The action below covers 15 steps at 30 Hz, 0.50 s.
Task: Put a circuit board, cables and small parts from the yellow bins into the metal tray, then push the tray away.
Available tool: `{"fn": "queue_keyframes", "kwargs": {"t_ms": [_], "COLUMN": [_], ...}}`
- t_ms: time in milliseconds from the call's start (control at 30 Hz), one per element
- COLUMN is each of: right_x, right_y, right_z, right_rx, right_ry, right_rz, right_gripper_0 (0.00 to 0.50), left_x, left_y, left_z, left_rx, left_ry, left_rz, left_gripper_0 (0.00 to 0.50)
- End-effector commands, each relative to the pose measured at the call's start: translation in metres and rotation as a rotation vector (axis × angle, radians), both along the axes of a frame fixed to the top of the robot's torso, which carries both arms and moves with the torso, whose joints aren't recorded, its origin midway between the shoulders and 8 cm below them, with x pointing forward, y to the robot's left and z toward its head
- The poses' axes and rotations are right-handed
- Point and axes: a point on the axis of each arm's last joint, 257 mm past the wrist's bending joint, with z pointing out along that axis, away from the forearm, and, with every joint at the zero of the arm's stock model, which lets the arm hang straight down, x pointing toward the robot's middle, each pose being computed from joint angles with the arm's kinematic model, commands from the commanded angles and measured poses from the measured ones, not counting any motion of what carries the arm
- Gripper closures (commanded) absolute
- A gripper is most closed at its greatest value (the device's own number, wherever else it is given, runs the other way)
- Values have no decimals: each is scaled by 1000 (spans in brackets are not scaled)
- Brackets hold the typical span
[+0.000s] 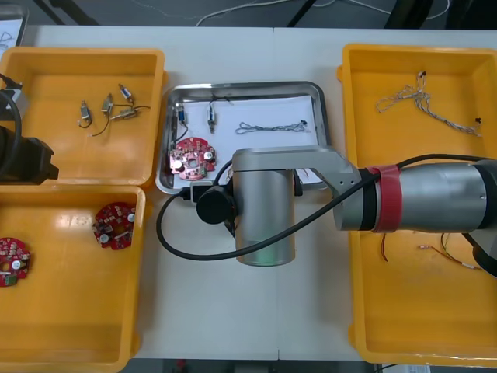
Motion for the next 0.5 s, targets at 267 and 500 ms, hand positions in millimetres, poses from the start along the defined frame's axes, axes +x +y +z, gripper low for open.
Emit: {"fn": "queue_keyframes", "kwargs": {"t_ms": [267, 500], "right_x": [42, 61], "right_y": [-4, -6], "right_z": [35, 47], "right_rx": [-30, -33], "right_ry": [-111, -150], "right_rz": [20, 18], "right_gripper_0": [500, 500], "left_x": [-4, -4], "left_y": [1, 1], "left_z": [5, 5], "left_rx": [-56, -56], "left_ry": [-24, -24], "left_rz": [86, 86], "left_gripper_0": [0, 0]}}
